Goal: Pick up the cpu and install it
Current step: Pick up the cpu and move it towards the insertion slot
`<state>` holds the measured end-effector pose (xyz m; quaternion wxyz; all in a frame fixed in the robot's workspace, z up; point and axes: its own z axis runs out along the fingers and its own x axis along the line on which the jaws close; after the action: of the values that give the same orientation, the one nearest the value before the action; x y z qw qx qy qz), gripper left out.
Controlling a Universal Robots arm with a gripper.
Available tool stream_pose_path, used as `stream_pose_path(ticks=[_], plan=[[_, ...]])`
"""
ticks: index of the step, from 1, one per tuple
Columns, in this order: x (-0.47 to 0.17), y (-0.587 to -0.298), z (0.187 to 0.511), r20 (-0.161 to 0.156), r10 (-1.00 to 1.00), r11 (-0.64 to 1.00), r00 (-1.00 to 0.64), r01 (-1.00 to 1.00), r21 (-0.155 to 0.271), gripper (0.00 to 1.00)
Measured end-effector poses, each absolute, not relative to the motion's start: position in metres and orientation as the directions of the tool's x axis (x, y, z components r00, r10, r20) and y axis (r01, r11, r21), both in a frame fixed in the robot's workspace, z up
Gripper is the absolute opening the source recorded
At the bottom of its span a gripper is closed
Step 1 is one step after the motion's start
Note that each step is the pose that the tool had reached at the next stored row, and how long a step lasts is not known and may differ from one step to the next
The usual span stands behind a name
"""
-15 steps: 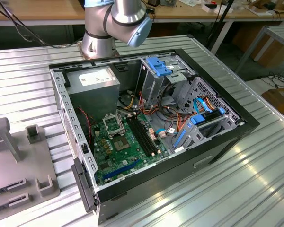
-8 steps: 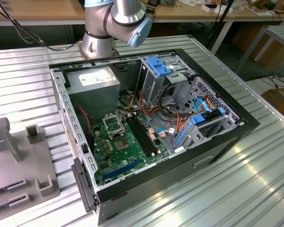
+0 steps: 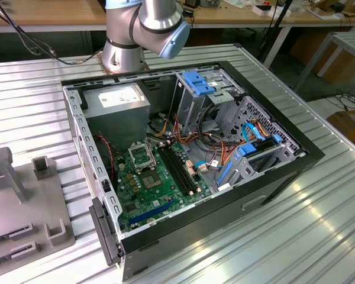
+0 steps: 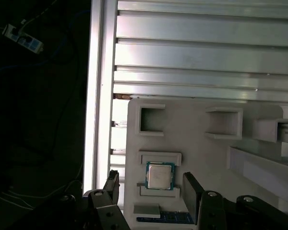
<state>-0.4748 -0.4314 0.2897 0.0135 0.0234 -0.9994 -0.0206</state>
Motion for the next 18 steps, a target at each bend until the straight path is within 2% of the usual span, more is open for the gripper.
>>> stream_pose_path(ticks=[13,18], plan=[[-0.475,-0.433,0.287,0.026,-0.048,0.998,-0.999,-0.046,0.042,0.64],[-0.474,-0.437,0.277,0.026,-0.045,0.998,-0.999,-0.044,0.041,0.64]])
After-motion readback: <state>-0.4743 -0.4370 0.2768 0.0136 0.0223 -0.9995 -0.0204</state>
